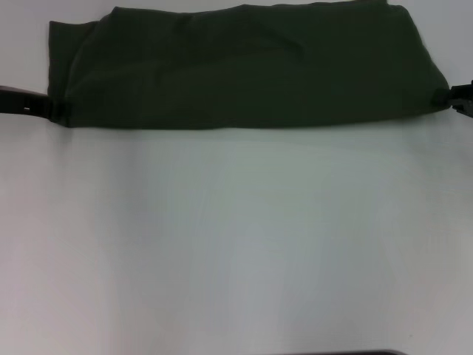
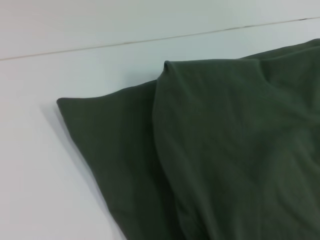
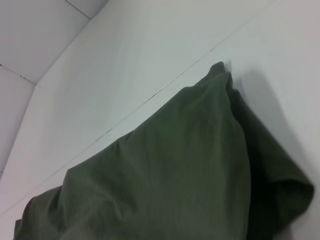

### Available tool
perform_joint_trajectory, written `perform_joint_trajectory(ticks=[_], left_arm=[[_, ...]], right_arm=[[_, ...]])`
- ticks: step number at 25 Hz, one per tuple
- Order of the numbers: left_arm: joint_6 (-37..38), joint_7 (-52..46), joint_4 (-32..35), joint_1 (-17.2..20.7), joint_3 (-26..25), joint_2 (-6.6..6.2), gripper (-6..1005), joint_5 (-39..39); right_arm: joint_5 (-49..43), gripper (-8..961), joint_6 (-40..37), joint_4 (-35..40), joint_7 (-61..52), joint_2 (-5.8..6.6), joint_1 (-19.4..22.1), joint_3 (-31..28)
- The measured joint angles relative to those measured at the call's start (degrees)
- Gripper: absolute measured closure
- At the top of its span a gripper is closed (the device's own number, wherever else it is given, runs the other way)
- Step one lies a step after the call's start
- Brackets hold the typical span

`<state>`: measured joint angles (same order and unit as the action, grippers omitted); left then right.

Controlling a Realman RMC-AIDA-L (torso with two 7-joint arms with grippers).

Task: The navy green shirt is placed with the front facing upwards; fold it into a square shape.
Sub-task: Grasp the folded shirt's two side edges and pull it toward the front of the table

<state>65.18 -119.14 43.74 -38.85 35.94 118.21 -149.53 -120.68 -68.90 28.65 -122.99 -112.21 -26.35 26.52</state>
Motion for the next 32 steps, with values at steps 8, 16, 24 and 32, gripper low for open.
perform_joint_trajectory(ticks=[8, 16, 24, 32], left_arm=[[2.8, 0.2, 0.5, 0.5, -0.5, -0.06, 980, 0.0], [10.1, 1.0, 4.2, 3.4, -3.5, -0.25, 977, 0.3], [21.0, 7.2, 5.6, 5.3, -10.3, -0.79, 975, 0.8], [28.4, 9.6, 7.3, 8.2, -12.6, -1.07, 972, 0.9]], right_arm=[[0.0, 939, -0.4, 0.0, 0.3, 0.06, 0.5, -0.4], [0.0, 939, -4.1, 0.1, 2.6, 0.17, 2.0, -1.4], [0.0, 939, -10.7, 0.6, 4.6, 0.24, 5.2, -1.5], [-0.4, 939, -17.2, 1.0, 5.7, 0.66, 9.4, -1.5]])
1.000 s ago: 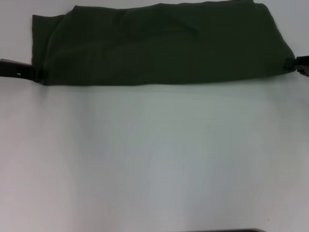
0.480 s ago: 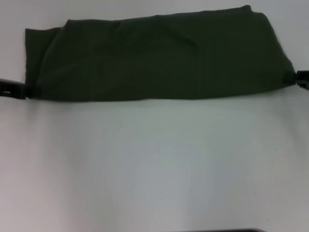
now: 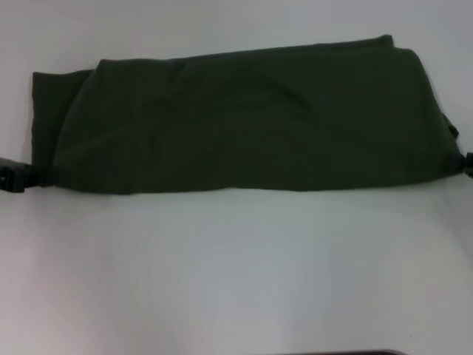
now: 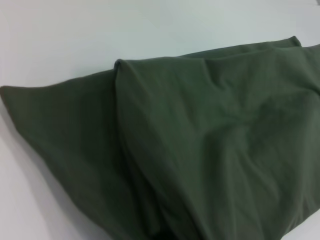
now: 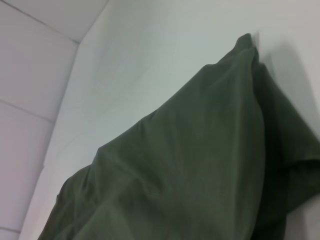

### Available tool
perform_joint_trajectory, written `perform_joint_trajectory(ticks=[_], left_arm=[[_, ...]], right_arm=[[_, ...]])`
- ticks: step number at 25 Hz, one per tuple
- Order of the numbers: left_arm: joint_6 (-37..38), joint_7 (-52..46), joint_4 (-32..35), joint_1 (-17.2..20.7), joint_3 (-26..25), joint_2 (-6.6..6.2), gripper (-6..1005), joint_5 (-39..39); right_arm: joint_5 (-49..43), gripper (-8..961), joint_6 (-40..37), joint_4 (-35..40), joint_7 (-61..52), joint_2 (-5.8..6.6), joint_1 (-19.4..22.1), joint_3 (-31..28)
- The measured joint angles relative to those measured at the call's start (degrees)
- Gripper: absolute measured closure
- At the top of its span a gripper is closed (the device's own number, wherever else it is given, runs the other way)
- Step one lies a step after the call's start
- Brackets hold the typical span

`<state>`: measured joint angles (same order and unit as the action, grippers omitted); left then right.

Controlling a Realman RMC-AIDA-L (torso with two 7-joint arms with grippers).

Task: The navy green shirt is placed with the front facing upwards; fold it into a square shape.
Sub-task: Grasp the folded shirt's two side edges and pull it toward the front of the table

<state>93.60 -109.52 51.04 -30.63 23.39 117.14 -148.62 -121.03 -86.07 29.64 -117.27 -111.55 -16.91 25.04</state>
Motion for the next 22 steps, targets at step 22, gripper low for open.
perform_joint_trajectory(ticks=[22], left_arm=[[10.7, 1.0, 4.7, 7.0, -2.4, 0.90, 965, -2.5]], right_arm=[[-0.1, 939, -10.0, -0.4, 4.4, 0.06, 7.9, -0.6]])
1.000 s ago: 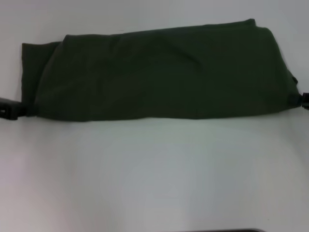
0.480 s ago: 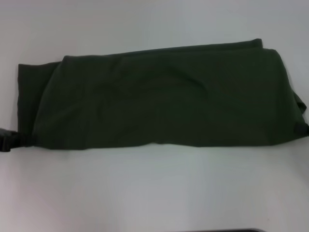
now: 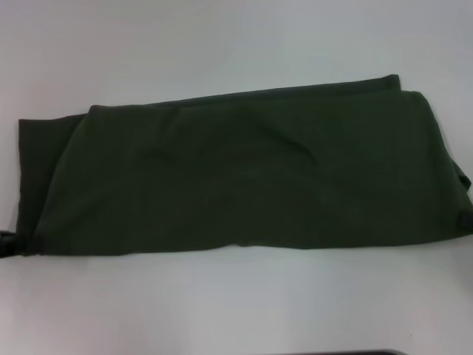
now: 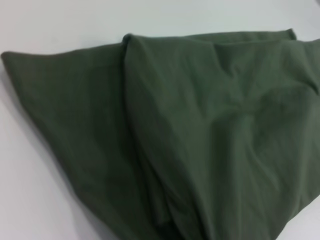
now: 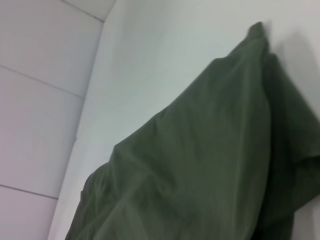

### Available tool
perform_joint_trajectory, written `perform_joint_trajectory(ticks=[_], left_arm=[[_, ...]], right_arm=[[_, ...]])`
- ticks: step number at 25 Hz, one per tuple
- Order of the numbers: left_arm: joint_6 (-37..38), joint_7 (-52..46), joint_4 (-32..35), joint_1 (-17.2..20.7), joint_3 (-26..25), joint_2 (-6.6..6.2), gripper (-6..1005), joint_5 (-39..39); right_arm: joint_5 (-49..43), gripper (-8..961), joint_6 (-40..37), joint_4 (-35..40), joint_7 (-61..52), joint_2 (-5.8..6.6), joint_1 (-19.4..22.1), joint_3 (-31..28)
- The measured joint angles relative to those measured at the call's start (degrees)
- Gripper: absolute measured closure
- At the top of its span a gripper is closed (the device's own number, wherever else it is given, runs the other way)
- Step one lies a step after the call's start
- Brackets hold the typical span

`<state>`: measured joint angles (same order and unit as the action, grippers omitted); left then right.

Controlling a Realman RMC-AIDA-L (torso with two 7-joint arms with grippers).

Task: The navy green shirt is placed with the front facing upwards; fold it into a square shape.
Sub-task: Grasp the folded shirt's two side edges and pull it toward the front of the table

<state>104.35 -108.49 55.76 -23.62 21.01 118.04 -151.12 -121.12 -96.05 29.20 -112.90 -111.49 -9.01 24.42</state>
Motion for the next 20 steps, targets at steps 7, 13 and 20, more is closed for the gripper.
perform_joint_trajectory(ticks=[7, 13, 20], left_arm=[[-0.5, 0.3, 0.0, 0.2, -0.2, 0.08, 962, -2.0], [-0.5, 0.7, -0.1, 0.1, -0.1, 0.09, 960, -3.5], [-0.6, 0.8, -0.1, 0.0, 0.0, 0.09, 958, -4.2]], right_arm=[[0.0, 939, 0.9, -0.1, 0.2, -0.41, 2.7, -0.6], [-0.6, 939, 2.5, -0.2, 0.1, -0.45, 3.8, -0.7], [-2.5, 939, 3.3, -0.2, 0.2, -0.47, 3.7, -1.3]])
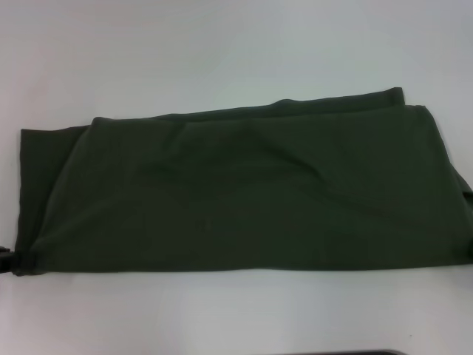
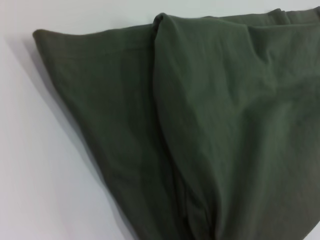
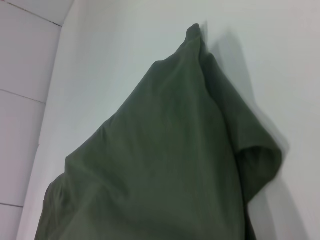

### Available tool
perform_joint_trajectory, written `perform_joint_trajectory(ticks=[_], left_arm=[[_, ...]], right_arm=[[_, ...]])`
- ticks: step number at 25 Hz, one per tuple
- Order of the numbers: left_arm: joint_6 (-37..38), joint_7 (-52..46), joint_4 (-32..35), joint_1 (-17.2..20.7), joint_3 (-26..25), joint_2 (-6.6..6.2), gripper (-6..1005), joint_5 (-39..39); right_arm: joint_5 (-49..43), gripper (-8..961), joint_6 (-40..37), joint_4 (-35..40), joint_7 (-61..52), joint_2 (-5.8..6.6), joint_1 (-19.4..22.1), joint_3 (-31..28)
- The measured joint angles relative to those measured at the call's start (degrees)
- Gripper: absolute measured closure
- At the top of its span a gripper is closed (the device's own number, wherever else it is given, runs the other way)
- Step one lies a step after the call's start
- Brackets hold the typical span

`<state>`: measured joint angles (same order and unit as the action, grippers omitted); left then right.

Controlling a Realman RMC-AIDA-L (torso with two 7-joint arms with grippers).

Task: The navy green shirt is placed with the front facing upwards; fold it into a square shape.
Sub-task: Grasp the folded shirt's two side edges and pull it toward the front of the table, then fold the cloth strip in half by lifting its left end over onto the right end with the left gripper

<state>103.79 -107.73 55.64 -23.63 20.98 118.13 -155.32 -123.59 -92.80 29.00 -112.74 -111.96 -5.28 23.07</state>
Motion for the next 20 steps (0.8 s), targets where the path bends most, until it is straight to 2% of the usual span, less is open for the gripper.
perform_joint_trajectory(ticks=[20], left_arm=[[0.2, 0.0, -0.1, -0.2, -0.1, 0.00, 951, 0.1]], right_arm=[[-0.1, 923, -0.5, 0.3, 0.5, 0.48, -0.8, -0.8]])
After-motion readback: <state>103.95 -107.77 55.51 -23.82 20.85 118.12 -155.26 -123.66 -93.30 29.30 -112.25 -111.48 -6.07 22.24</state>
